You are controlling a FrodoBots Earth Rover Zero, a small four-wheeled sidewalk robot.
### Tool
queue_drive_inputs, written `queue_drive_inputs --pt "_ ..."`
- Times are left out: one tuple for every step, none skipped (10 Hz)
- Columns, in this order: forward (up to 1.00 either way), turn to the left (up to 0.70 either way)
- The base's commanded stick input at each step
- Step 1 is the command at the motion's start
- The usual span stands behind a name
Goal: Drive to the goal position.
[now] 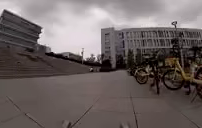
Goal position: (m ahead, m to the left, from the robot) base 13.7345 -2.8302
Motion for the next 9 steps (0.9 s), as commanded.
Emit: queue_drive_inputs --pt "1.0 0.0" --pt "1.0 0.0" --pt "1.0 0.0" --pt "1.0 0.0" --pt "1.0 0.0" --pt "1.0 0.0" --pt "1.0 0.0" --pt "1.0 0.0" --pt "1.0 0.0"
